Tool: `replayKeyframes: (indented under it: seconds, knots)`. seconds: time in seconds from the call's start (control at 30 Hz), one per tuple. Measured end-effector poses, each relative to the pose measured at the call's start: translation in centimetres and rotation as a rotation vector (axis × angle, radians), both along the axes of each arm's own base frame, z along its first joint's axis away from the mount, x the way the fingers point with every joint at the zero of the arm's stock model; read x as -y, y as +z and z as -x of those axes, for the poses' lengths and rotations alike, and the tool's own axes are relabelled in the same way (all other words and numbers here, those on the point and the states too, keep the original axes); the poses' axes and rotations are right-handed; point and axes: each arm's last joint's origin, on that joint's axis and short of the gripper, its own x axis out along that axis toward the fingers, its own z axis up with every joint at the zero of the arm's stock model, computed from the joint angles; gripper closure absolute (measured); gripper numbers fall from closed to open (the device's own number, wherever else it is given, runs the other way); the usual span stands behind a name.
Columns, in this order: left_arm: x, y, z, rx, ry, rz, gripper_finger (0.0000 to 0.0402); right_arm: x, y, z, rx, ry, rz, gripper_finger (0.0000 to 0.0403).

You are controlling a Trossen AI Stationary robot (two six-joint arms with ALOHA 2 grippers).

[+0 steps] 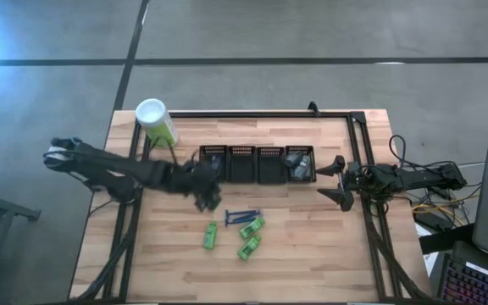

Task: Pick & Place Travel size toiletries
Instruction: Put the blue shave cream into the left black bin

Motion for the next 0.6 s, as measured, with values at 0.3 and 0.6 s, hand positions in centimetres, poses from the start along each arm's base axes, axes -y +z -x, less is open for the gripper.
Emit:
replayKeyframes:
  seconds: [0.3,0.6]
  knots:
    - [-9.1,-0.4,-0.6,0.038,0.239,0.091,0.0266,0.0,0.0,0.0,0.0,0.0,0.0,0.0039]
    - [-13.0,-2.5,-1.4,0.032,0.421,0.152,0.0266,0.0,0.0,0.0,0.0,0.0,0.0,0.0039]
